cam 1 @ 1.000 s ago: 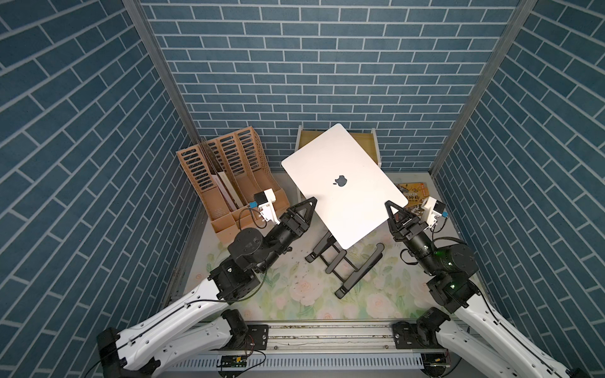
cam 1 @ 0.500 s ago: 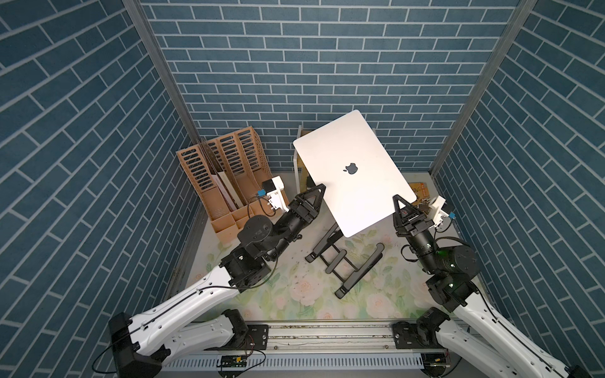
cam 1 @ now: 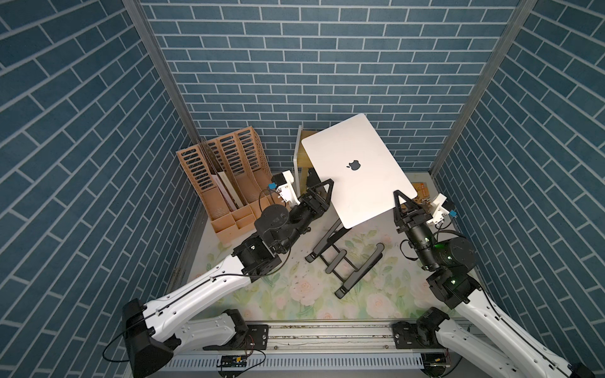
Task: Close the laptop lid and set it aside
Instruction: Place the laptop on the shelf.
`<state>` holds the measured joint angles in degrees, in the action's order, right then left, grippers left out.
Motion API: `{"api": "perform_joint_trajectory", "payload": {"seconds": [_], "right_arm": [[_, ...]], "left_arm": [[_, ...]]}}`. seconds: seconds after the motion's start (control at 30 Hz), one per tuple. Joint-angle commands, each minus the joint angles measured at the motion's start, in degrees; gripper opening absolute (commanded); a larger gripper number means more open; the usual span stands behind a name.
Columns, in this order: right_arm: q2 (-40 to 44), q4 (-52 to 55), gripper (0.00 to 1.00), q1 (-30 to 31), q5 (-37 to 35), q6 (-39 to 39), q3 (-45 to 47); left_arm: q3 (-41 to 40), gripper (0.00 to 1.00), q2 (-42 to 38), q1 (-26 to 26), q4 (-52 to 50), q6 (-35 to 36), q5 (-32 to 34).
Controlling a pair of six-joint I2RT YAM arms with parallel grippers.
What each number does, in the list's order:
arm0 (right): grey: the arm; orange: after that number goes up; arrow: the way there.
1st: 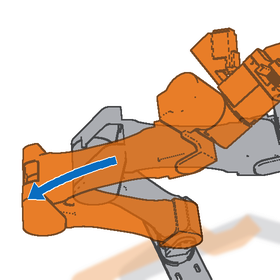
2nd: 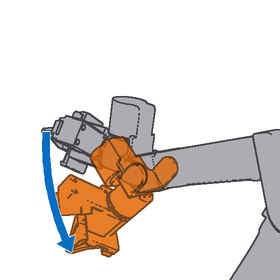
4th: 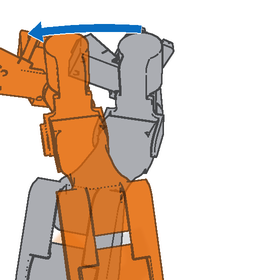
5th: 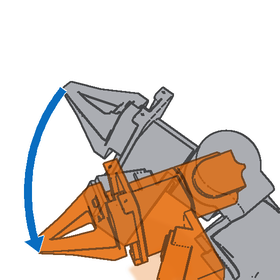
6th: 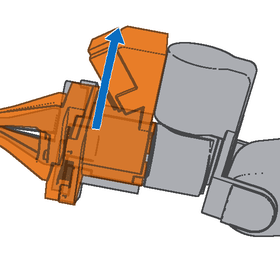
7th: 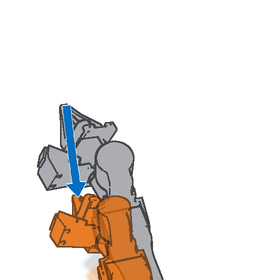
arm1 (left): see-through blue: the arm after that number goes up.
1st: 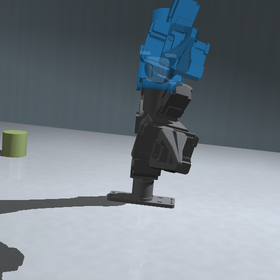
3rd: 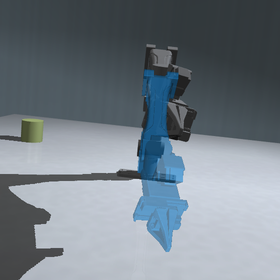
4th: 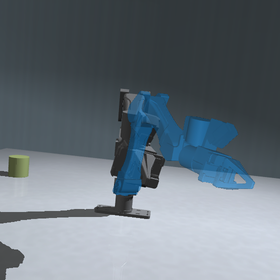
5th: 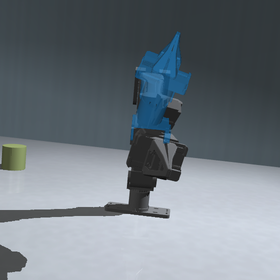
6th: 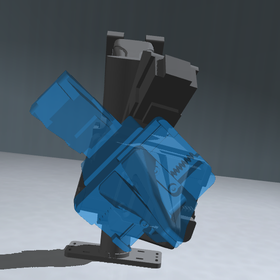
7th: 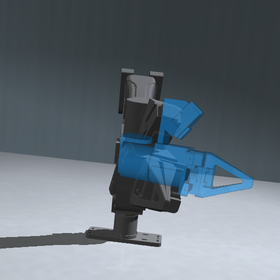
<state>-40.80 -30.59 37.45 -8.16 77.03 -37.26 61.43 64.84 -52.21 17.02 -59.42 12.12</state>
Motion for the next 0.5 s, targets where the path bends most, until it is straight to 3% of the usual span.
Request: {"api": "perform_joint_trajectory", "payload": {"seconds": [0.0,0.47], "right_arm": [[-0.88,-11.24,0.00,0.43,-4.51,0.20,-5.05],[-10.66,-11.53,0.00,0.64,-15.92,0.24,-9.24]], "left_arm": [[2.49,0.64,1.43,0.53,0.50,2.01,0.92],[6.87,0.75,5.88,5.14,-2.93,3.77,-0.39]]}}
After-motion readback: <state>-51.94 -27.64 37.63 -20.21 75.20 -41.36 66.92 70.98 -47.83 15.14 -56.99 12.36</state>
